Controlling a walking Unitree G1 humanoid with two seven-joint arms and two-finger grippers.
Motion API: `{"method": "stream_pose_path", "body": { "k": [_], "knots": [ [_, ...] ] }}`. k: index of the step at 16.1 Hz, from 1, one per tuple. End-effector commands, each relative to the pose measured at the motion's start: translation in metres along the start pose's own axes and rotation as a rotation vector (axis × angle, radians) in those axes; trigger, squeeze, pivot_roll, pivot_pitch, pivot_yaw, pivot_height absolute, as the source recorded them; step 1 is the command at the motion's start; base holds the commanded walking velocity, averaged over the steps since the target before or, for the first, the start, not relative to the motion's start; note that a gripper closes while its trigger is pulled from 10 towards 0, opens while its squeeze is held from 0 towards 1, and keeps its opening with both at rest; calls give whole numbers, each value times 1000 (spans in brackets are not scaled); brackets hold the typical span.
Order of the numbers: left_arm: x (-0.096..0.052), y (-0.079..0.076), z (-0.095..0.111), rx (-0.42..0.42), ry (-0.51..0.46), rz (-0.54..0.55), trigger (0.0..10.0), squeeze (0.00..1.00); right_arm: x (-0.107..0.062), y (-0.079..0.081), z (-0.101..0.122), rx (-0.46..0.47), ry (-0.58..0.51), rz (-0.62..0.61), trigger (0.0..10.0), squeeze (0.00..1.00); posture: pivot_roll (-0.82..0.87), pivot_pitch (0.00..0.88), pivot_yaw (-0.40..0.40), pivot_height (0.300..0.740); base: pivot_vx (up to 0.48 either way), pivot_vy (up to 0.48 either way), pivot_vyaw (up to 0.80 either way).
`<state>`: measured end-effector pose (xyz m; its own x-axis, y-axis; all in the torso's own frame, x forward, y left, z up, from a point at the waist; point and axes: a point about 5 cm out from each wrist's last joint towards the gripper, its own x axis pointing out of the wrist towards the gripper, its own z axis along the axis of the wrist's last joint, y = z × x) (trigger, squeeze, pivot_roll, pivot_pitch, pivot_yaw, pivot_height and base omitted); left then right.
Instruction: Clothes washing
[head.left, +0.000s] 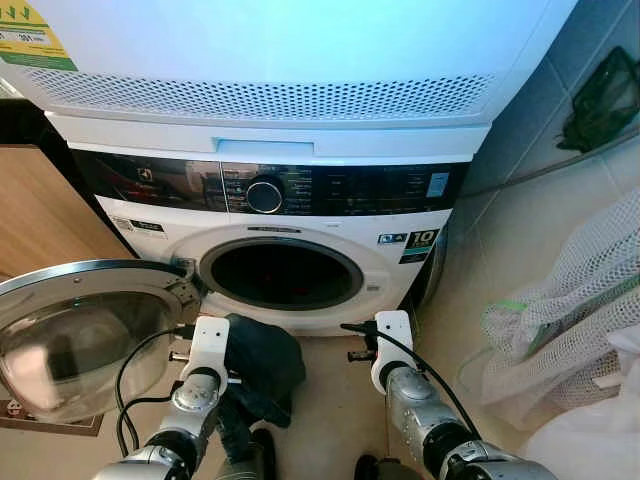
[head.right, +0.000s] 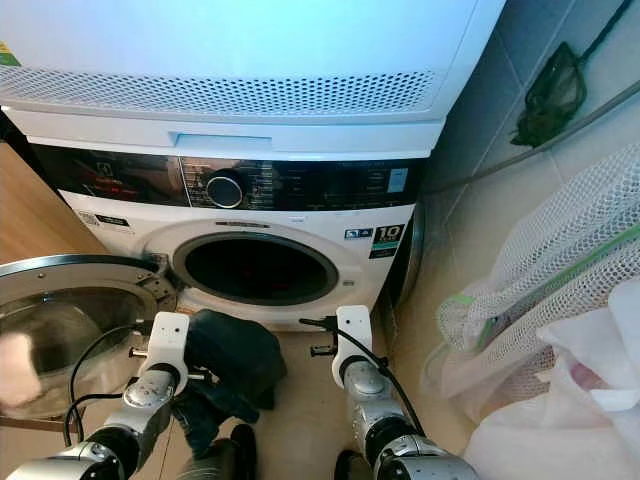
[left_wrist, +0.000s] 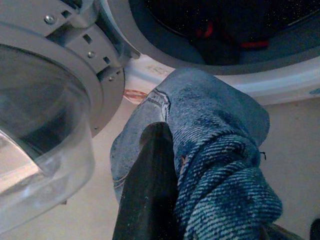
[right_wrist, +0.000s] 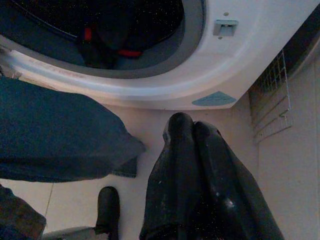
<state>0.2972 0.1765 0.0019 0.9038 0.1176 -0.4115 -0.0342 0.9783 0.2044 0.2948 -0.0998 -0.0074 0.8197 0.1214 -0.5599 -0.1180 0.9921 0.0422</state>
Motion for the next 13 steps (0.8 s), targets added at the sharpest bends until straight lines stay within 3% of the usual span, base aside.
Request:
{"method": "stream_pose_path", "body": {
  "k": [1,13],
  "knots": [
    [1,8,2,5,-5,29,10000,0,-3,-2,-11,10,19,4,10000,0,74,201,6,740,0,0,0],
    [0,11,2,-4,-31,37,10000,0,-5,-8,-20,-3,39,-2,10000,0,79,195,9,740,0,0,0]
  ]
}}
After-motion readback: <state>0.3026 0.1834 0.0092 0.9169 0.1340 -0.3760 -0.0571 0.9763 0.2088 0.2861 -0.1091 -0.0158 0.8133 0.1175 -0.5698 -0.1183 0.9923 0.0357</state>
